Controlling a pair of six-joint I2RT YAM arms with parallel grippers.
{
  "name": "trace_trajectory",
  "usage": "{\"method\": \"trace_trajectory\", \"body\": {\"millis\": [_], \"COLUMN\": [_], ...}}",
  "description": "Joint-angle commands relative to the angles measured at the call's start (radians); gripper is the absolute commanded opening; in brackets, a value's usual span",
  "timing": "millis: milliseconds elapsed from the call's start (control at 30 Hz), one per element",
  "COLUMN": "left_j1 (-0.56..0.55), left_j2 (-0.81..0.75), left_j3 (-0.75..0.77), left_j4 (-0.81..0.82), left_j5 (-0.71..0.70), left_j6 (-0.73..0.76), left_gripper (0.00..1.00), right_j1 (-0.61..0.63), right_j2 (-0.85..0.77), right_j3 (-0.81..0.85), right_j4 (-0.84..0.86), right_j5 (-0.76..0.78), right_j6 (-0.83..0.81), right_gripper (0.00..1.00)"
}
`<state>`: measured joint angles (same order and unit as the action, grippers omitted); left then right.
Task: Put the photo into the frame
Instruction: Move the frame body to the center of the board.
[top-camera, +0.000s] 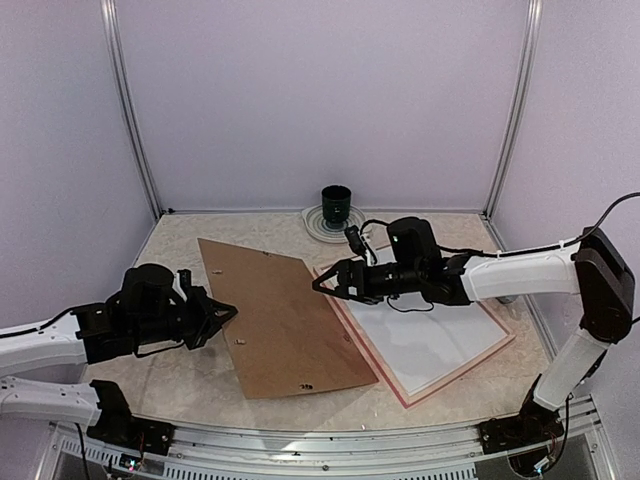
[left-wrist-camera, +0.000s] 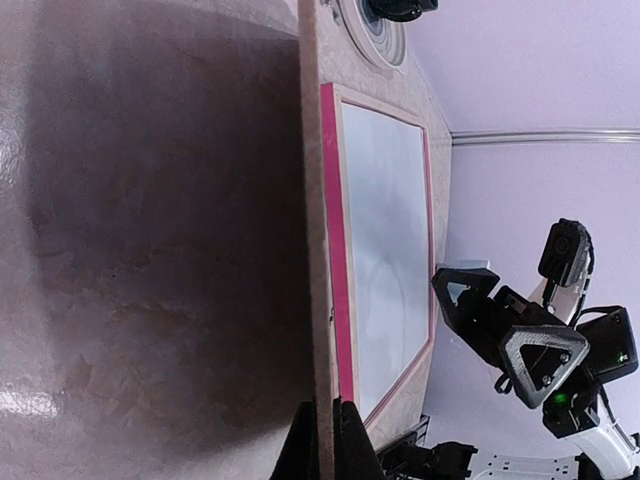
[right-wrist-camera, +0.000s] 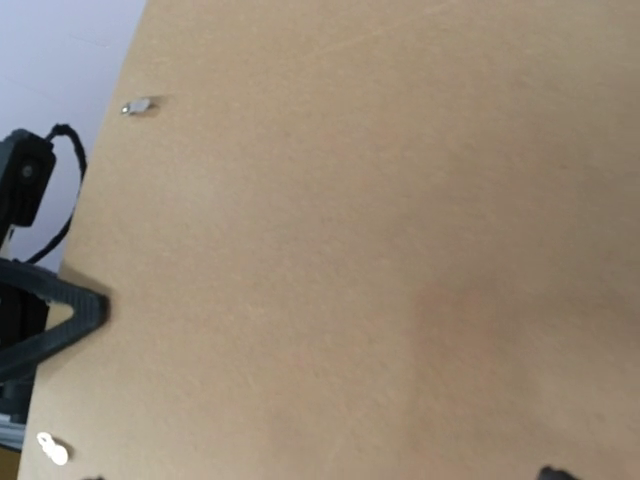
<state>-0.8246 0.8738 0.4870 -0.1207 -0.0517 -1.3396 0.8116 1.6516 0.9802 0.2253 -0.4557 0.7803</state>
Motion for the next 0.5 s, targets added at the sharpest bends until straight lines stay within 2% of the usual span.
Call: {"method": "trace_trajectory", "body": {"millis": [0,67,267,467], "left_j1": [0.033,0.04,0.048,0.053], "left_j2": [-0.007,0.002,0.02,0.005], "left_j3": [0.039,0.067,0.116,0.137], "left_j4": [-0.003,-0.031,-0.056,-0.058], "left_j5": [0.006,0.007,0.013,0.009], "left_j6": [0.114,0.145,0.206,0.229], "left_gripper": [0.0,0.0,0.0,0.0], "right_j1": [-0.062,-0.099,-0.231,-0.377], "right_j2": [-0.07,-0.096,-0.172,-0.217], "right_j3": [-0.034,-0.045,-0.044,-0.064], "right_j4": [-0.063,-0.093,-0.292,-0.384], "right_j5": [0.035,0.046,0.212,0.344], "right_j6": [-0.031,-0.038,-0.096,-0.127], "right_gripper": [0.93,0.93,0.93,0.94]}}
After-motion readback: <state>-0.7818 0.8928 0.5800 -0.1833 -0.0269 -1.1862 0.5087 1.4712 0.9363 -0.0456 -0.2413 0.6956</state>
